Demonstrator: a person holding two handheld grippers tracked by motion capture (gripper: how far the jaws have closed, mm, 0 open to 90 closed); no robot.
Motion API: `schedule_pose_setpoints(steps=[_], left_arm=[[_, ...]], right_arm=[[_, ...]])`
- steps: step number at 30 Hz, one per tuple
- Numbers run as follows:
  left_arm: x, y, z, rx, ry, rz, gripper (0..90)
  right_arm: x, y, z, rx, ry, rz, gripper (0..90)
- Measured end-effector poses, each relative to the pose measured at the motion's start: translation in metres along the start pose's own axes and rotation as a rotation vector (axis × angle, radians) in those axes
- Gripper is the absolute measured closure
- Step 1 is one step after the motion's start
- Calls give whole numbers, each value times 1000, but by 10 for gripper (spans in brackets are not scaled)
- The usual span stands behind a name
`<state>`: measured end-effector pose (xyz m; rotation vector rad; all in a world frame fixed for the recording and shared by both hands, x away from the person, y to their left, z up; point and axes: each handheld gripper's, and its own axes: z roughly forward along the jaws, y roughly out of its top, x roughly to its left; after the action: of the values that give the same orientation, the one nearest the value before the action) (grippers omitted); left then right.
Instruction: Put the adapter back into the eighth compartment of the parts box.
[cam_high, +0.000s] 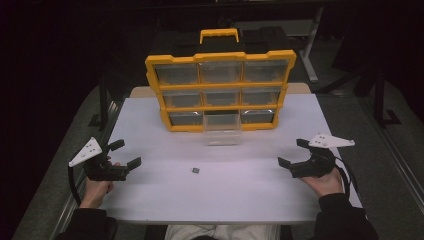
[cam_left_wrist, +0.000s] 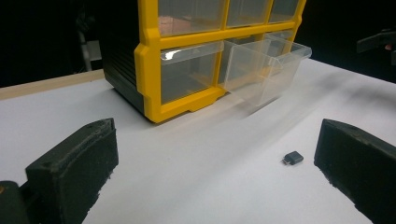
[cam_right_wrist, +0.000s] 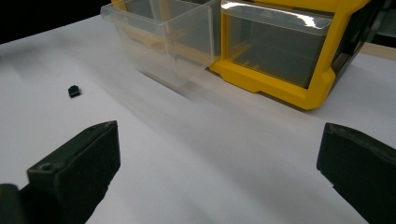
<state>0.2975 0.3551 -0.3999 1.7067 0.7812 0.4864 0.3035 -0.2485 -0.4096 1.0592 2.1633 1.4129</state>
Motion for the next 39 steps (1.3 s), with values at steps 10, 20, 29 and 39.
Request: schedule_pose_setpoints(steps=[10,20,29,39], left_arm=[[-1,0,0,-5,5,11,0],[-3,-1,0,-7,-5,9,0],[-4,-3,-1,-11,5,0,0],[-6,-3,-1,7,20,-3,0]], right_arm=[[3,0,0,10,8,-3,0],[5,5,-1,25,3,-10,0],[7,10,-1,51,6,-28,0],[14,19,2,82,35,-46,0]])
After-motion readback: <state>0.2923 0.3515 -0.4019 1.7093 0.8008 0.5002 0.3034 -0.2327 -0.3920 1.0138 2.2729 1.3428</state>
